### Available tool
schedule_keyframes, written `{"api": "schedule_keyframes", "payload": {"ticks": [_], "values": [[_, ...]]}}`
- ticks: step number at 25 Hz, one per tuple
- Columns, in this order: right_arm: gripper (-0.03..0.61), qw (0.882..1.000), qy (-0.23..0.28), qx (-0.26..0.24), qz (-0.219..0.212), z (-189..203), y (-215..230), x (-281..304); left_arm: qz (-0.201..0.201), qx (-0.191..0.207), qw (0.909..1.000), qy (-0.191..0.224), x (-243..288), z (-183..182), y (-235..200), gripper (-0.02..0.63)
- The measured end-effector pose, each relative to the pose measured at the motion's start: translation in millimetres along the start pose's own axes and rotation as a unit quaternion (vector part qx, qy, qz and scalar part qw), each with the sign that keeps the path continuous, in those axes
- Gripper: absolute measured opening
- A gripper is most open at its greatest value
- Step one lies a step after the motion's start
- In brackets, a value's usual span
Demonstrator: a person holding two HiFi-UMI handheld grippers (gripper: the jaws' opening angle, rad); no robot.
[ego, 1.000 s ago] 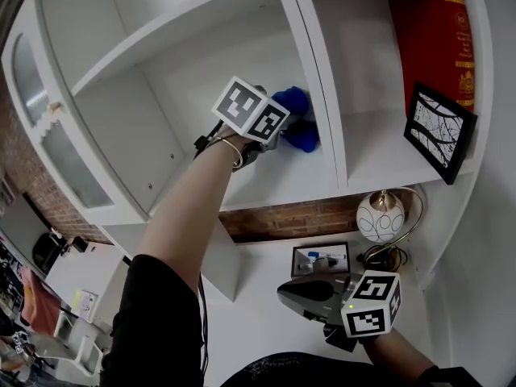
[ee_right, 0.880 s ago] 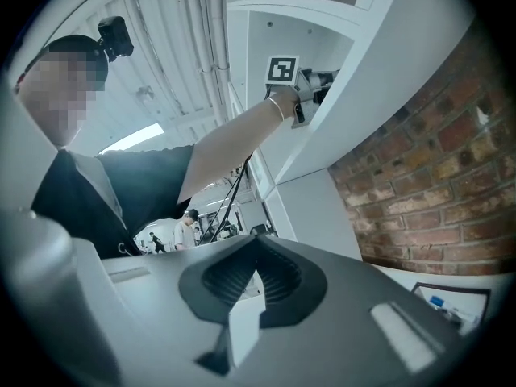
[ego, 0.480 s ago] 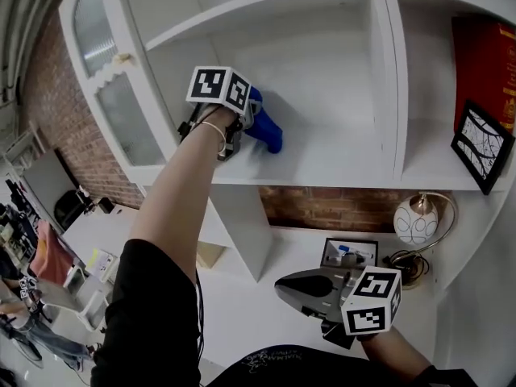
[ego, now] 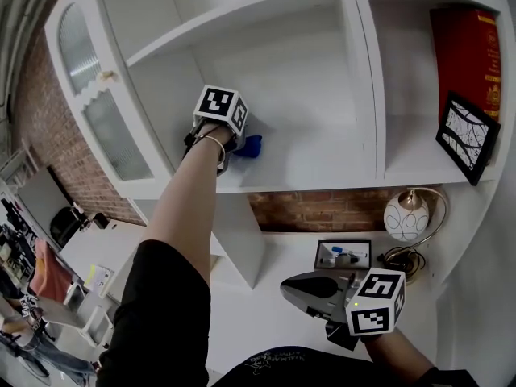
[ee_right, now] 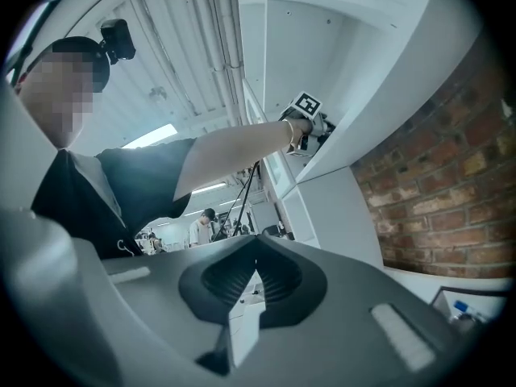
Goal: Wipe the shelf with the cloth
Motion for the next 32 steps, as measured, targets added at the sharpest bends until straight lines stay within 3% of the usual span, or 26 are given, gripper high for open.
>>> {"api": "schedule_keyframes", "payload": {"ticks": [5,12,19,25,32], "values": [[0.009,1.0,0.014,0.018,0.008,-4,13,-11,0.028,-0.025,0.9986,-0.037,20,16,0,0.031],[0.009,1.0,0.01,0.021,0.005,-2,19,-7,0.052,0.064,0.9934,-0.08,31,12,27,0.031],[0.008,1.0,-0.005,0.014,0.003,3,9,0,0.132,0.124,0.9813,-0.065,38,-6,92,0.031],[0.009,1.0,0.001,0.013,0.028,4,8,-11,0.149,0.188,0.969,-0.06,50,-23,145,0.029],[0.009,0.997,0.009,0.021,0.071,10,10,-32,0.253,0.152,0.9554,-0.012,57,-47,217,0.029]]}}
Point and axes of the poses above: the fingertips, and each gripper's own axes: x forward along the fingers, y to its right, z out of its underside, the point moved 1 cm from there along -x, backward along the fingers, and after that the axes turned 10 degrees about z, right-handed, at the moved point
